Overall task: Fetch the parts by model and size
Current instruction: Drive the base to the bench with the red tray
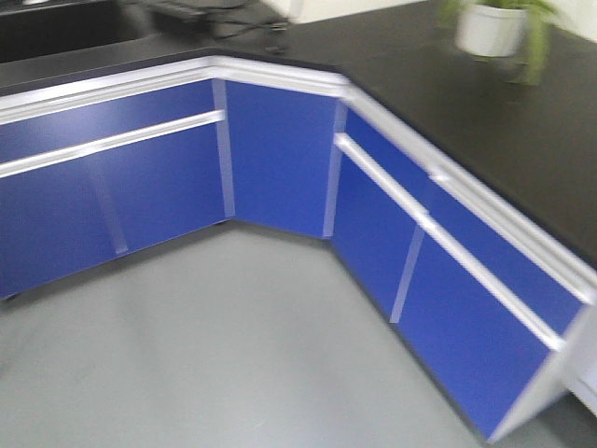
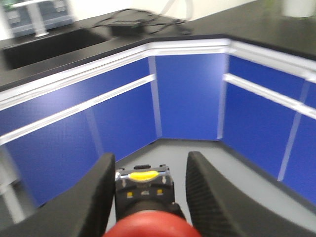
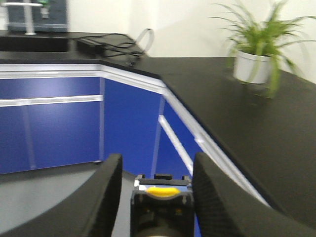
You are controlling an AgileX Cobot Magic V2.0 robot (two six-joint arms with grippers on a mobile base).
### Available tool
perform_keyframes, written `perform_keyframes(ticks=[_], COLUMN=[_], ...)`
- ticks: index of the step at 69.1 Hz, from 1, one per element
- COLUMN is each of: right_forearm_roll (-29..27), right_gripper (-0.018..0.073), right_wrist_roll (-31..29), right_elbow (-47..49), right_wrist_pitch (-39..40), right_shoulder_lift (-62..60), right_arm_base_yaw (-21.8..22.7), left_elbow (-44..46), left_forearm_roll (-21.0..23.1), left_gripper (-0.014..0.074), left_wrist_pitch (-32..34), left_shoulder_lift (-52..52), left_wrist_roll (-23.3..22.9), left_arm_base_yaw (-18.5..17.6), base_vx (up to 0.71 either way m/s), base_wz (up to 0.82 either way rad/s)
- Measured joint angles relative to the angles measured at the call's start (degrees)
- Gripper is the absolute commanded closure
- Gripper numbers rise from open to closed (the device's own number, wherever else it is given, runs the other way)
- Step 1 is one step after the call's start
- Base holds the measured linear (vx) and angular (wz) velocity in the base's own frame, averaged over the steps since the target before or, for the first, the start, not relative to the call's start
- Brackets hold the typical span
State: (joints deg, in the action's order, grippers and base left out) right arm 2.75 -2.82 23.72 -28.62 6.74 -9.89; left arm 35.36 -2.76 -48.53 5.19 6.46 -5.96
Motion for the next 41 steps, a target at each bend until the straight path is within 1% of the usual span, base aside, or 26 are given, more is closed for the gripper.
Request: perform_keyframes(ticks=[41], right_forearm_roll=[0.0], right_gripper=[0.0564], right_wrist_roll=[0.0], right_elbow=[0.0], right_wrist_pitch=[0.0], right_shoulder_lift=[0.0], right_arm_base_yaw=[0.0], left_elbow=[0.0], left_forearm_roll=[0.0], left_gripper=[0.0603], left_wrist_pitch=[0.0], left_shoulder_lift=[0.0], left_wrist_roll=[0.0], left_arm_base_yaw=[0.0], base_vx=[0.19], base_wz=[-0.76])
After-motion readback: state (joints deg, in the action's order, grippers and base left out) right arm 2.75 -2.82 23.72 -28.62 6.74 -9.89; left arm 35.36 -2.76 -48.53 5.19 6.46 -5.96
